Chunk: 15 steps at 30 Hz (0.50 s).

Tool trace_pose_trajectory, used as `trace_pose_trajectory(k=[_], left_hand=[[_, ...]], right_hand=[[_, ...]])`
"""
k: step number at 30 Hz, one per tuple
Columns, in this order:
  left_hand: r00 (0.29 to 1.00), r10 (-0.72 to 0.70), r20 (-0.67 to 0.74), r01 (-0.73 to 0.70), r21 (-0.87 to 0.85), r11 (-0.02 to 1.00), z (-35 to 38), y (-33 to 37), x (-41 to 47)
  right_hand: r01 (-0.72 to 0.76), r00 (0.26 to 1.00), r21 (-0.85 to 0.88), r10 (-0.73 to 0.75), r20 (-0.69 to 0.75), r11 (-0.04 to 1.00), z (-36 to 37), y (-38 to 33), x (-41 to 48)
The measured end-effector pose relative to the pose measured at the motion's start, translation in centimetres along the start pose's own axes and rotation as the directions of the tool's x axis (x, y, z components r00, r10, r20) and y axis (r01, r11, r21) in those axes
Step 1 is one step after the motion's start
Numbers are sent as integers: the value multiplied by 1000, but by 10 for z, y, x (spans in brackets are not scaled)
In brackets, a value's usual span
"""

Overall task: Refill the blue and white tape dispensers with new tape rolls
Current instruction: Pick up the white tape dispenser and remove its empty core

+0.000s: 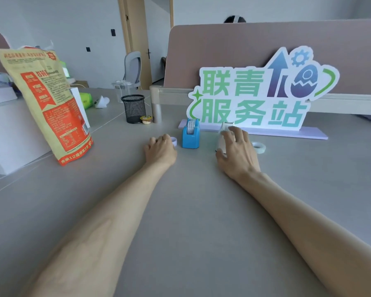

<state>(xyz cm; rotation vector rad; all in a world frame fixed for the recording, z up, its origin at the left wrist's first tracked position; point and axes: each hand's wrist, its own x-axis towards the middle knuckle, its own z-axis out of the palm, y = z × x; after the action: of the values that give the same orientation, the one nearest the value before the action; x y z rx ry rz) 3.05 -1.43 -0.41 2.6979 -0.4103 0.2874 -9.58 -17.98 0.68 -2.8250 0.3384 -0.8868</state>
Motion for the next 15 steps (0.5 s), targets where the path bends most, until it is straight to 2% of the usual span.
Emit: trace_pose_trajectory(k=[5, 9, 15], left_hand=[[1000, 3, -10, -3, 60, 998, 8, 0, 30], [999, 50, -2, -50, 61, 997, 9, -2, 35], [999, 37, -18, -38, -104, 994, -5, 0, -1]], right_hand=[[-68, 997, 95, 64, 53, 993, 14, 2, 19], [-78, 995, 100, 72, 63, 992, 20, 4, 26], [-111, 992, 131, 103, 71, 985, 12, -3, 20]])
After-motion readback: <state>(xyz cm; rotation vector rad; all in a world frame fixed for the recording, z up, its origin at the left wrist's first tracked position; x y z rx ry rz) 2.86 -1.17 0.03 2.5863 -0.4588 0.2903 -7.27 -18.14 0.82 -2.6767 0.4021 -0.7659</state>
